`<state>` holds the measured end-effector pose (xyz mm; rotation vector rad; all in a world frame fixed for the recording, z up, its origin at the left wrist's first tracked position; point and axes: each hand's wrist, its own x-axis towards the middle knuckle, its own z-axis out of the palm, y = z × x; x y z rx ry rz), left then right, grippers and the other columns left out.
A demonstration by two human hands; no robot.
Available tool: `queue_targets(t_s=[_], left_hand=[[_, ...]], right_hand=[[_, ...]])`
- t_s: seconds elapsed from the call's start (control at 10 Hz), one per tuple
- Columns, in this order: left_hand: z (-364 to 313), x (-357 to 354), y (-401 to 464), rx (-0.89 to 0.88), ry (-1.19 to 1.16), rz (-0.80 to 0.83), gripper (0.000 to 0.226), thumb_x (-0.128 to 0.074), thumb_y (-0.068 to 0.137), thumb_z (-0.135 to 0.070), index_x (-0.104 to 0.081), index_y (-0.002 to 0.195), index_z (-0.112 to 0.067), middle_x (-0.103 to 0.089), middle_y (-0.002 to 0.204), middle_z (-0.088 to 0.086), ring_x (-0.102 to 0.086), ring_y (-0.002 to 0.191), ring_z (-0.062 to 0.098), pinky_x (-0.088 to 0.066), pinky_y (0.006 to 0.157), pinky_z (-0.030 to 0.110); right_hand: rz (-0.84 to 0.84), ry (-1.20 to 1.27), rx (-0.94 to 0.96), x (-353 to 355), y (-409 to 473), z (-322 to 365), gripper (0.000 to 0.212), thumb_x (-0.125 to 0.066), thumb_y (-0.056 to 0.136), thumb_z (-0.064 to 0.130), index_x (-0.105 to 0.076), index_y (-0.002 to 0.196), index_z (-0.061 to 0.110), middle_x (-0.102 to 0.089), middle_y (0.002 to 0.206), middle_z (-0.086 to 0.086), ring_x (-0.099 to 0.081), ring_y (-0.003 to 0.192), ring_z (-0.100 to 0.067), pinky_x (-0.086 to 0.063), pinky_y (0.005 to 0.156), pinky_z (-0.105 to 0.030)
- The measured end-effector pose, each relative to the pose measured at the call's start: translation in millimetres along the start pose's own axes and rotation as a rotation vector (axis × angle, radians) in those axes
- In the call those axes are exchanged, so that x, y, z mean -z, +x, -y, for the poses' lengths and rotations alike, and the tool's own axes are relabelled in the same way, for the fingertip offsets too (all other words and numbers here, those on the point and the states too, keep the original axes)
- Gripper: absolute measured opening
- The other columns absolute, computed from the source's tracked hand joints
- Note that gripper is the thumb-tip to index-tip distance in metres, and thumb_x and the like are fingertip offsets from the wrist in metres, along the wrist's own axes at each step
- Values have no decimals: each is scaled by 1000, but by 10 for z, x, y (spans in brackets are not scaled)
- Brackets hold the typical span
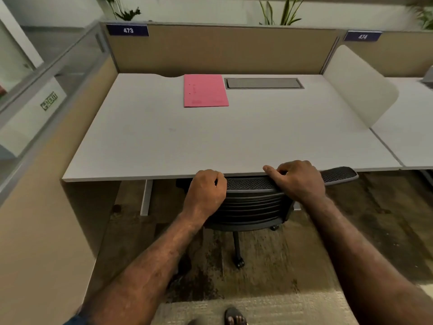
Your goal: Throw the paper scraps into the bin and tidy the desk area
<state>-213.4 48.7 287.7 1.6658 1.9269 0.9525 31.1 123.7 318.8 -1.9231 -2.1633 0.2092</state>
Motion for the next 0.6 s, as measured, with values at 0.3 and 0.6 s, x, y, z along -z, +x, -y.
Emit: queue_targets(t_s=[0.3, 0.6], left_hand=[[-153, 16, 216, -7, 276, 21, 37, -44, 105, -27, -55, 72, -16, -55, 68, 1, -53, 67, 24, -47, 67, 39], [-459, 335, 615, -294, 405, -265, 60, -55, 99, -64, -76, 109, -9, -77, 108, 9, -70, 106, 27, -53, 100, 40]], right_hand=[[-2, 65, 95, 54, 176, 9, 53, -48, 89, 78, -80, 99, 38, -78, 99, 15, -70, 90, -14, -53, 74, -31], [-298, -8, 346, 497, 625, 175, 69, -43, 97, 76, -55, 147, 29, -59, 149, 6, -55, 136, -16, -42, 112, -42]])
